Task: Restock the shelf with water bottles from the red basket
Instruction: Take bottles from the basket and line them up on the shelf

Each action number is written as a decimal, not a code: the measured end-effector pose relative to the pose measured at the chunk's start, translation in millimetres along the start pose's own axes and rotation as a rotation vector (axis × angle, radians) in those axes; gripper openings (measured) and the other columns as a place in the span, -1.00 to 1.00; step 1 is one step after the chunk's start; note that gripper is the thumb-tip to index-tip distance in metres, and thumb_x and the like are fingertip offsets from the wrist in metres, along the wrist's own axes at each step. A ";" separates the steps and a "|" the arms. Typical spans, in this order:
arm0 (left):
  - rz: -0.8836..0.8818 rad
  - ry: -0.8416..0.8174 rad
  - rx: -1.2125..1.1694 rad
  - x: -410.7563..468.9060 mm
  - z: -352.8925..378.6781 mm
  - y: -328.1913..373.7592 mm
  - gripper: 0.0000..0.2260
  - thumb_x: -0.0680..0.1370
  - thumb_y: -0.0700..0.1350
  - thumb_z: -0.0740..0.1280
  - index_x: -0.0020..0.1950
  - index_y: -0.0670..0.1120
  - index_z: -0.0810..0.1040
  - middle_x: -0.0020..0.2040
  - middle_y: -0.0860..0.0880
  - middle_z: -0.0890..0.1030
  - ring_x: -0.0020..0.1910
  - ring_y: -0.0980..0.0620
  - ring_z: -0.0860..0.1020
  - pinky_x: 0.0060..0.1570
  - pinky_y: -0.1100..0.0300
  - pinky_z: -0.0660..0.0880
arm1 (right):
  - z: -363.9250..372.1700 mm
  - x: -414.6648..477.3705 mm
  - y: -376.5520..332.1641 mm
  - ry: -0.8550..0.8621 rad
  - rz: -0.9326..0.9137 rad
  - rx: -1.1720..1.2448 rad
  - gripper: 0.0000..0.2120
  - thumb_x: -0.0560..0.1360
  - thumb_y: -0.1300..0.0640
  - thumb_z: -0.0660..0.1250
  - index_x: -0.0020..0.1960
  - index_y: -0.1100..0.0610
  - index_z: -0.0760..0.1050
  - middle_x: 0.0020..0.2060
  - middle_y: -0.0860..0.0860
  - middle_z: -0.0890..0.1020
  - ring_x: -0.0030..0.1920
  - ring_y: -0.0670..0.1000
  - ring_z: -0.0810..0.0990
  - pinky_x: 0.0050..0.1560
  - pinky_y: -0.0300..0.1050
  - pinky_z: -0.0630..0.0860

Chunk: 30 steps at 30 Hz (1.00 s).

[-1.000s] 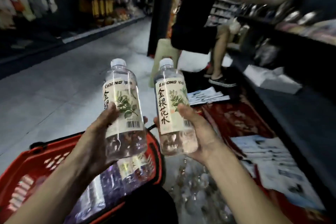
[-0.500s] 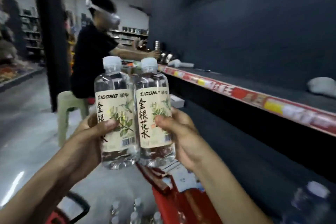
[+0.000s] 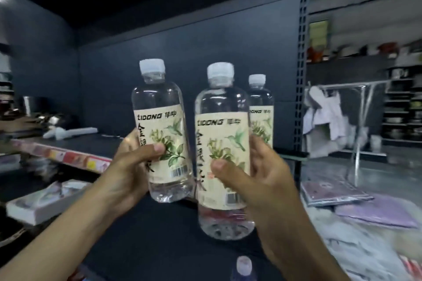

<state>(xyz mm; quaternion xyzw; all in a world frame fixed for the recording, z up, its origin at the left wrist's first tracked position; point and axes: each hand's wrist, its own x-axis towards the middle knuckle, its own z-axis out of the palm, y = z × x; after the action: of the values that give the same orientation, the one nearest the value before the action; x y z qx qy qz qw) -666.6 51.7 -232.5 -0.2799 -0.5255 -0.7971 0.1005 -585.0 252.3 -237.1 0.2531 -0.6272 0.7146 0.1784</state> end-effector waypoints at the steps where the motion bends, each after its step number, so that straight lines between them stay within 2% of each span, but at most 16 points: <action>1: 0.002 -0.026 -0.019 13.9 4.4 -5.7 -0.19 -0.06 -0.02 0.69 0.17 -0.10 0.60 0.04 -0.15 0.69 -0.01 -0.12 0.67 -0.03 -0.13 0.62 | -11.2 1.7 -6.4 0.059 -0.025 -0.011 -0.56 0.26 0.03 0.51 0.10 -0.16 0.49 -0.04 -0.10 0.72 -0.06 -0.04 0.71 -0.15 -0.11 0.65; 3: -0.016 -0.048 -0.080 39.4 12.9 -16.0 -0.28 -0.10 -0.02 0.70 0.04 -0.05 0.65 0.00 -0.11 0.70 -0.04 -0.08 0.69 -0.04 -0.12 0.62 | -36.1 8.6 -14.6 0.172 -0.079 -0.022 -0.50 0.20 0.02 0.46 0.14 -0.06 0.51 -0.06 -0.05 0.72 -0.10 0.02 0.73 -0.17 0.00 0.66; 5: -0.045 -0.071 -0.095 60.7 20.4 -25.0 -0.21 -0.08 -0.02 0.70 0.11 -0.09 0.60 -0.01 -0.11 0.70 -0.04 -0.06 0.68 -0.06 -0.08 0.63 | -58.2 19.5 -16.9 0.274 -0.120 -0.029 -0.53 0.24 0.06 0.42 0.16 0.04 0.52 -0.08 -0.01 0.73 -0.12 0.04 0.73 -0.18 0.02 0.65; 8: -0.099 -0.112 -0.086 78.8 24.1 -41.2 -0.13 -0.05 -0.04 0.70 0.21 -0.13 0.52 0.01 -0.15 0.69 -0.02 -0.10 0.68 -0.10 -0.04 0.62 | -82.8 33.4 -5.2 0.381 -0.159 -0.013 -0.67 0.30 0.11 0.39 0.06 -0.03 0.50 -0.20 -0.14 0.72 -0.20 -0.14 0.71 -0.30 -0.20 0.61; 9: -0.118 -0.119 -0.090 82.1 23.7 -46.6 -0.12 -0.06 -0.04 0.71 0.21 -0.14 0.51 0.00 -0.16 0.69 -0.02 -0.11 0.68 -0.11 -0.04 0.62 | -86.9 35.6 0.7 0.397 -0.142 -0.013 -0.69 0.32 0.11 0.39 0.04 -0.09 0.47 -0.23 -0.21 0.71 -0.20 -0.18 0.70 -0.29 -0.19 0.61; 11: -0.131 -0.148 -0.100 87.0 21.3 -55.8 -0.15 -0.04 -0.05 0.71 0.20 -0.16 0.52 0.00 -0.18 0.68 -0.03 -0.12 0.68 -0.12 -0.04 0.62 | -88.8 37.7 9.9 0.401 -0.121 -0.037 -0.64 0.35 0.11 0.39 0.06 -0.17 0.39 -0.26 -0.29 0.68 -0.18 -0.22 0.68 -0.19 -0.17 0.58; 14: -0.139 -0.232 -0.077 91.8 19.9 -61.7 -0.21 0.04 -0.04 0.70 0.21 -0.17 0.53 0.07 -0.22 0.67 0.03 -0.13 0.67 -0.05 -0.03 0.62 | -88.5 41.9 22.0 0.388 -0.129 -0.146 -0.55 0.31 0.03 0.43 0.18 -0.12 0.43 -0.03 -0.14 0.70 -0.05 -0.11 0.70 -0.16 -0.20 0.61; 16: -0.146 -0.276 -0.031 93.7 18.4 -61.5 -0.24 0.06 -0.02 0.70 0.20 -0.17 0.55 0.10 -0.22 0.66 0.07 -0.13 0.66 -0.02 -0.01 0.62 | -84.8 44.2 25.0 0.368 -0.128 -0.268 -0.38 0.27 -0.10 0.46 0.30 -0.05 0.42 0.06 -0.07 0.68 0.00 -0.06 0.69 -0.04 -0.06 0.64; 18: -0.150 -0.290 0.017 93.6 15.9 -60.2 -0.25 0.08 0.00 0.69 0.19 -0.16 0.55 0.11 -0.21 0.66 0.09 -0.12 0.65 0.00 -0.01 0.62 | -79.9 44.3 26.7 0.338 -0.078 -0.285 -0.24 0.23 -0.21 0.46 0.38 -0.03 0.38 0.10 -0.08 0.66 0.03 -0.08 0.68 0.08 0.04 0.61; 20: -0.158 -0.275 0.041 92.0 12.8 -59.6 -0.28 0.13 -0.01 0.67 0.22 -0.15 0.53 0.16 -0.21 0.65 0.15 -0.12 0.63 0.10 -0.05 0.59 | -72.3 42.8 26.1 0.319 -0.047 -0.372 -0.23 0.24 -0.28 0.43 0.40 -0.08 0.36 0.14 -0.11 0.63 0.04 -0.12 0.66 0.12 0.01 0.59; 22: -0.160 -0.261 0.076 88.6 11.9 -58.1 -0.36 0.27 -0.08 0.59 0.29 -0.14 0.47 0.22 -0.20 0.62 0.21 -0.12 0.59 0.21 -0.06 0.54 | -65.9 40.1 24.6 0.338 -0.056 -0.575 -0.28 0.28 -0.33 0.39 0.38 -0.16 0.33 0.18 -0.14 0.53 0.03 -0.22 0.57 0.11 -0.15 0.51; 24: -0.156 -0.271 0.212 83.0 13.3 -54.2 -0.46 0.38 -0.12 0.55 0.30 -0.08 0.44 0.18 -0.09 0.66 0.21 -0.04 0.60 0.21 0.03 0.55 | -62.6 35.2 22.1 0.367 -0.060 -0.755 -0.31 0.33 -0.29 0.39 0.40 -0.19 0.26 0.17 -0.15 0.46 0.01 -0.29 0.46 0.04 -0.23 0.40; 27: -0.151 -0.299 0.480 73.5 14.1 -48.0 -0.40 0.35 -0.08 0.52 0.35 0.00 0.41 0.14 0.06 0.67 0.15 0.11 0.63 0.13 0.19 0.57 | -61.5 23.2 19.9 0.317 -0.063 -0.860 -0.26 0.35 -0.14 0.48 0.41 -0.20 0.19 0.13 -0.17 0.50 0.06 -0.18 0.53 0.07 -0.16 0.48; 28: -0.156 -0.290 0.518 71.9 13.1 -47.4 -0.35 0.34 -0.05 0.54 0.39 -0.01 0.40 0.16 0.06 0.66 0.16 0.12 0.61 0.14 0.19 0.56 | -61.3 20.5 19.3 0.305 -0.062 -0.868 -0.27 0.36 -0.11 0.49 0.41 -0.21 0.19 0.10 -0.20 0.52 0.05 -0.19 0.54 0.06 -0.19 0.48; 30: -0.155 -0.265 0.570 68.7 13.9 -47.4 -0.19 0.27 0.08 0.61 0.44 -0.01 0.36 0.24 0.04 0.62 0.25 0.10 0.56 0.26 0.06 0.50 | -60.1 18.3 16.8 0.303 -0.061 -0.870 -0.31 0.38 -0.05 0.50 0.39 -0.18 0.21 0.01 -0.29 0.54 0.00 -0.26 0.54 -0.05 -0.34 0.43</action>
<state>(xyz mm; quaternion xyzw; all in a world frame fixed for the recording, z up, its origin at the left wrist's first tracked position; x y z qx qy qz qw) -739.9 93.6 -227.6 -0.3009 -0.7558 -0.5799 0.0448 -617.7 307.9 -245.1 0.0660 -0.8280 0.4084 0.3786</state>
